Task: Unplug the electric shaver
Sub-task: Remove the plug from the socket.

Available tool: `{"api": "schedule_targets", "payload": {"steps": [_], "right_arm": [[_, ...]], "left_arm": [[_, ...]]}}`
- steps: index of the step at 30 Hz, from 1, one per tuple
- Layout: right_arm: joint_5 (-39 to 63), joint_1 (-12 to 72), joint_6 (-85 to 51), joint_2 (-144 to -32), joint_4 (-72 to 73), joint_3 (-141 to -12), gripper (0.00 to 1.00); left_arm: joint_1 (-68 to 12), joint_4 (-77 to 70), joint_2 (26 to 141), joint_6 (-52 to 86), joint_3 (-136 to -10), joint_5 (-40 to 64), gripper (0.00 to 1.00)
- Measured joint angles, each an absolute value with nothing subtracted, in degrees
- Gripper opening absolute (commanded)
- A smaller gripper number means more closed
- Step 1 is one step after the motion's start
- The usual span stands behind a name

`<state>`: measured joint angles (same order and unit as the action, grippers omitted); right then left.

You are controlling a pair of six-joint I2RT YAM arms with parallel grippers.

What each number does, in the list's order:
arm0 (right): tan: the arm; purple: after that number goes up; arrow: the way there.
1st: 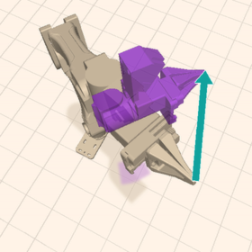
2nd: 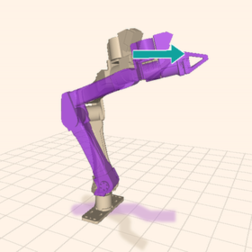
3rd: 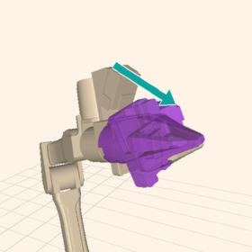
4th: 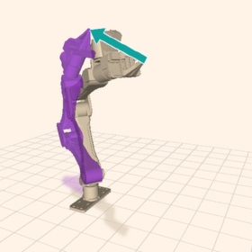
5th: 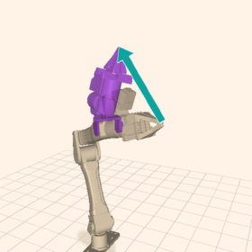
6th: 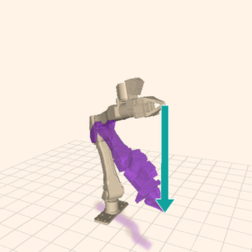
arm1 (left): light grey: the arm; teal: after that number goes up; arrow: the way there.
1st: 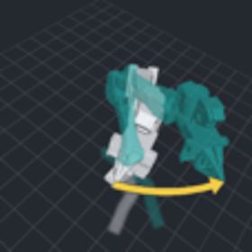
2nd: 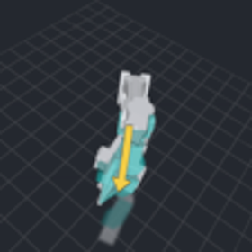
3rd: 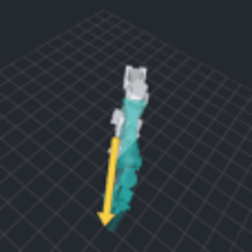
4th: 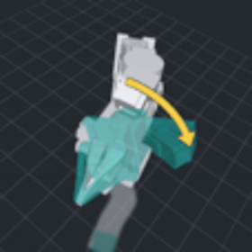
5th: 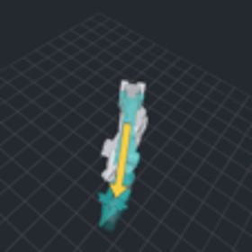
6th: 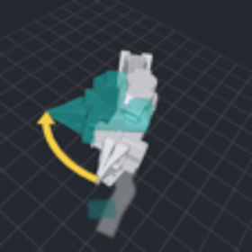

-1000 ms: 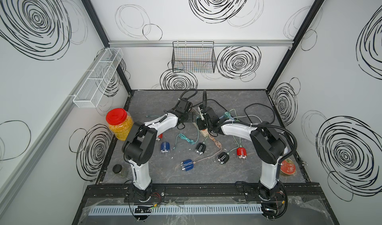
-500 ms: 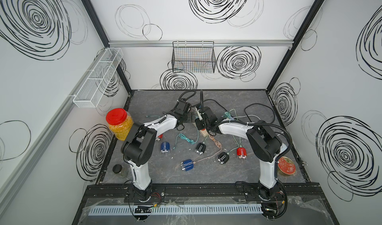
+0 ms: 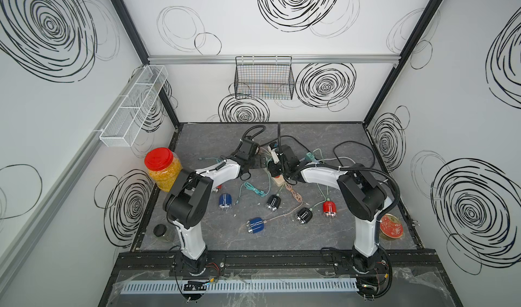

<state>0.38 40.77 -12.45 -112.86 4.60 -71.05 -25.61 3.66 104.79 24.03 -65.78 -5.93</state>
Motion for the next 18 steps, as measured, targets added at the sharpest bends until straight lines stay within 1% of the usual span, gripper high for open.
{"api": "schedule_targets", "payload": {"steps": [5, 12, 18], "right_arm": [[0.36, 41.01, -12.51, -112.86, 4.43, -71.2, 0.08], [-4.01, 42.92, -10.63, -112.86, 3.75, -71.57, 0.07], [-0.75, 40.84, -12.05, -112.77, 3.84, -71.53, 0.07]], "left_arm": [[-25.61, 2.83, 104.79, 24.56, -65.36, -5.93, 0.99], [-25.61, 2.85, 104.77, 24.69, -65.34, -5.93, 0.99], [-25.61, 2.83, 104.77, 24.75, -65.34, -6.04, 0.99]]}}
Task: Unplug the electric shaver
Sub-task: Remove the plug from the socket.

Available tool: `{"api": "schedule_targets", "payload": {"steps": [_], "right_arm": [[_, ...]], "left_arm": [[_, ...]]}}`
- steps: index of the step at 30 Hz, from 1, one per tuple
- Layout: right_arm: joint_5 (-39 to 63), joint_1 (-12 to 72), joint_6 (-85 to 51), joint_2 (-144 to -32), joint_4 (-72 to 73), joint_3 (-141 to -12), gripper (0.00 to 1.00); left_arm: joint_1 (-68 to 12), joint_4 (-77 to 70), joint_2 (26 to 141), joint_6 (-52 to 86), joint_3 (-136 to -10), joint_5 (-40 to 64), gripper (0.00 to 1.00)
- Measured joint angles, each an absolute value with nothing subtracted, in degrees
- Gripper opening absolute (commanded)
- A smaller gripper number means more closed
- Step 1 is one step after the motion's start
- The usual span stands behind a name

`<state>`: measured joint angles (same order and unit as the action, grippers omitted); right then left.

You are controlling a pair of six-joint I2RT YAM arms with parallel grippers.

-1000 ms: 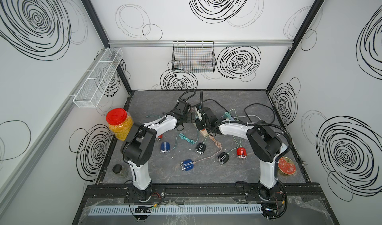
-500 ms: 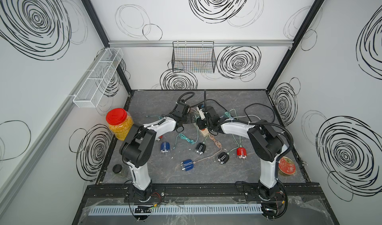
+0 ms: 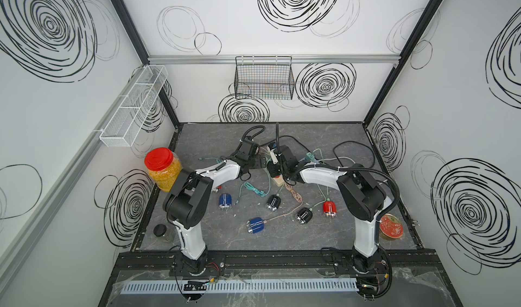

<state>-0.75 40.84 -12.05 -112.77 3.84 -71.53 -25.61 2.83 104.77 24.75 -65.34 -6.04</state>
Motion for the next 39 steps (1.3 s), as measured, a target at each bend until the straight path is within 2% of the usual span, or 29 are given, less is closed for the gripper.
{"api": "schedule_targets", "payload": {"steps": [7, 22, 27, 39], "right_arm": [[1.13, 40.03, -12.99, -112.44, 4.1, -71.16, 0.07], [-6.55, 42.7, -11.07, -110.39, 3.57, -71.24, 0.06], [-7.51, 43.42, -11.57, -106.0, 3.42, -69.23, 0.06], [-7.73, 46.59, -13.52, -102.02, 2.81, -65.47, 0.06]], "left_arm": [[-25.61, 2.61, 104.77, 24.88, -65.25, -6.02, 0.99], [-25.93, 2.76, 104.73, 26.46, -65.25, -6.09, 0.99], [-25.96, 3.79, 104.2, 26.61, -65.25, -5.52, 0.99], [-27.22, 10.7, 97.23, 26.57, -64.05, -2.52, 0.99]]}}
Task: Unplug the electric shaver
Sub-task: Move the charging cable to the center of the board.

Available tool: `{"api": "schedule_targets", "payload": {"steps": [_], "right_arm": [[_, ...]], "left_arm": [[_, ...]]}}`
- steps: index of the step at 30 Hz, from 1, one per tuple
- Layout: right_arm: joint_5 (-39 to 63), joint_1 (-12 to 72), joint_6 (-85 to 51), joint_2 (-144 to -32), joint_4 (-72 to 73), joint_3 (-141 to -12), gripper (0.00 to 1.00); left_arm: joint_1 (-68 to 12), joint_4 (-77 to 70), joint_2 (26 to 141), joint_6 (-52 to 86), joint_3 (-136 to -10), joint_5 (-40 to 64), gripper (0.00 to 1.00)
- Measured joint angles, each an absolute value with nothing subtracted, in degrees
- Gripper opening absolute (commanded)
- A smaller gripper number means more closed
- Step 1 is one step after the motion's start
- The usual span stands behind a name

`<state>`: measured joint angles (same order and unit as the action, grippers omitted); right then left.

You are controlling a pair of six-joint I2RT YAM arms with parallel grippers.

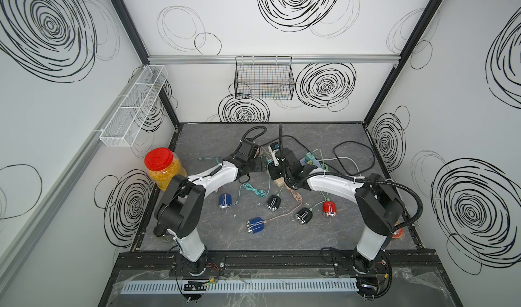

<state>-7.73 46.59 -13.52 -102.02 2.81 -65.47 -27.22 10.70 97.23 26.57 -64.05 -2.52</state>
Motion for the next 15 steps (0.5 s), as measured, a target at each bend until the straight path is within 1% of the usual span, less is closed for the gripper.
{"api": "schedule_targets", "payload": {"steps": [8, 12, 15], "right_arm": [[-5.74, 47.99, -15.27, -102.02, 2.76, -64.62, 0.06], [-3.62, 49.69, -16.32, -102.56, 2.68, -64.99, 0.06], [-1.85, 51.33, -17.12, -104.95, 2.52, -66.72, 0.06]], "left_arm": [[-25.47, 12.95, 88.62, 26.24, -61.63, -3.18, 0.99], [-22.2, 13.8, 82.52, 26.15, -57.14, -4.14, 0.99], [-19.18, 14.13, 79.33, 26.06, -54.39, -4.34, 0.99]]}}
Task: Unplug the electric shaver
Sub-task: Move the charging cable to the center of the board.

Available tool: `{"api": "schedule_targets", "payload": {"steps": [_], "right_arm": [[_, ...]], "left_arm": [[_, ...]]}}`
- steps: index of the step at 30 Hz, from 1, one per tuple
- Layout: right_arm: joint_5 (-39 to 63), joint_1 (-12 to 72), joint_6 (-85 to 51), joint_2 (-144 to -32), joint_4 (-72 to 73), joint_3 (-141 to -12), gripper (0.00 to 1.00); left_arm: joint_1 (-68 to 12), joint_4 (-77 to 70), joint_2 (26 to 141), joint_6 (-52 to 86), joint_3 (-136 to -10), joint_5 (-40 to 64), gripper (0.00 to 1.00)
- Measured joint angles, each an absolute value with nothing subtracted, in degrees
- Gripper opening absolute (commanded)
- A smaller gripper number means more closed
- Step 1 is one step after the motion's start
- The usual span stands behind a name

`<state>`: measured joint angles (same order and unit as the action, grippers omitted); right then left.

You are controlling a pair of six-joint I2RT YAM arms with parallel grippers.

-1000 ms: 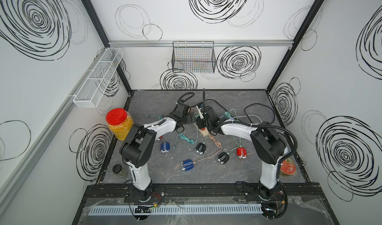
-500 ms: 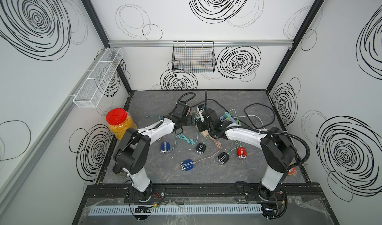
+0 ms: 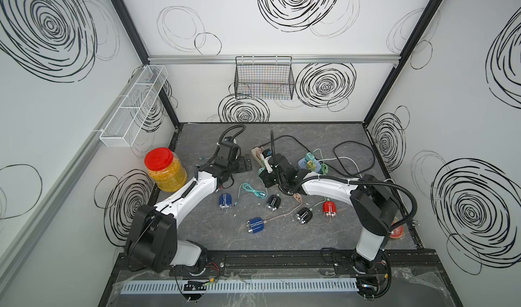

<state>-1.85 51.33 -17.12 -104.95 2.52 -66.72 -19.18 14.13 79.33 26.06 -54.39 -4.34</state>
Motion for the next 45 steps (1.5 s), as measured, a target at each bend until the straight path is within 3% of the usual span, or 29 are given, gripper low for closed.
{"api": "schedule_targets", "payload": {"steps": [15, 29, 45], "right_arm": [[8.54, 54.57, -20.67, -110.96, 2.2, -73.71, 0.06], [10.5, 45.82, -22.26, -117.3, 0.8, -76.53, 0.06], [18.11, 52.23, -24.62, -119.37, 5.04, -74.87, 0.07]], "left_arm": [[-13.96, 15.07, 75.64, 24.99, -48.31, -3.75, 0.99], [-17.26, 13.96, 77.93, 24.03, -48.27, -2.57, 0.99], [-17.45, 12.93, 77.97, 24.03, -47.35, -2.81, 0.99]]}}
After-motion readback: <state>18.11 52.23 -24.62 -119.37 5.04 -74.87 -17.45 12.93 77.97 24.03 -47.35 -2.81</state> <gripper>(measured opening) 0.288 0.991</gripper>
